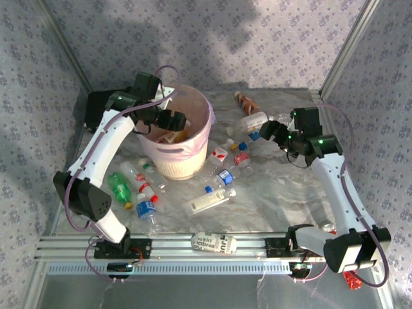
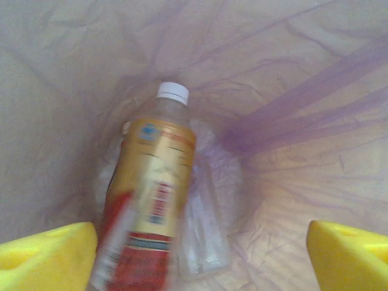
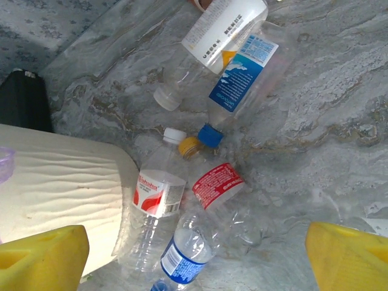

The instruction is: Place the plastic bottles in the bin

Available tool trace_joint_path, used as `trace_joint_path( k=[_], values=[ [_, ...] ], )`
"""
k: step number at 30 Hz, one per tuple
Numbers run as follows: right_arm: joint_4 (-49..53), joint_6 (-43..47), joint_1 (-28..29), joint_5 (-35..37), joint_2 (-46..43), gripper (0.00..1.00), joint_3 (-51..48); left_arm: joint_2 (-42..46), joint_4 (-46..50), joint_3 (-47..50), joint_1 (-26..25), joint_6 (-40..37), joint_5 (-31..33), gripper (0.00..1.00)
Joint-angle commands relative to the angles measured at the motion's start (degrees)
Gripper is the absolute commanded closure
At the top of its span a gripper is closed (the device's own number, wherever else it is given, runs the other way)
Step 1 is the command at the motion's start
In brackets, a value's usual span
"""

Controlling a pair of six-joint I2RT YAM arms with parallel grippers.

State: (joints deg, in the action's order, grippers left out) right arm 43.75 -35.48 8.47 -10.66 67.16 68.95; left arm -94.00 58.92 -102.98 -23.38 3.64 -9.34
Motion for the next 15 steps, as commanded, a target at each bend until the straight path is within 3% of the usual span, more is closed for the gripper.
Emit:
trace_joint_path(
  k=[1,6,15],
  values=[
    [-0.8,1.1,0.0,0.4,0.7,0.06,-0.1,0.0,0.5,-2.3,-0.4,-0.9,0.5,0.06],
    [3.5,-0.1,6.4,4.3,0.5,0.07,-0.1,0.1,1.4,-4.7,-0.3,-1.3,1.1,0.05],
    [4.1,-19.4,29.7,7.7,-0.8,0.18,-12.6,-1.7,6.4,-15.2,-0.3,-3.9,3.6,0.04]
  ],
)
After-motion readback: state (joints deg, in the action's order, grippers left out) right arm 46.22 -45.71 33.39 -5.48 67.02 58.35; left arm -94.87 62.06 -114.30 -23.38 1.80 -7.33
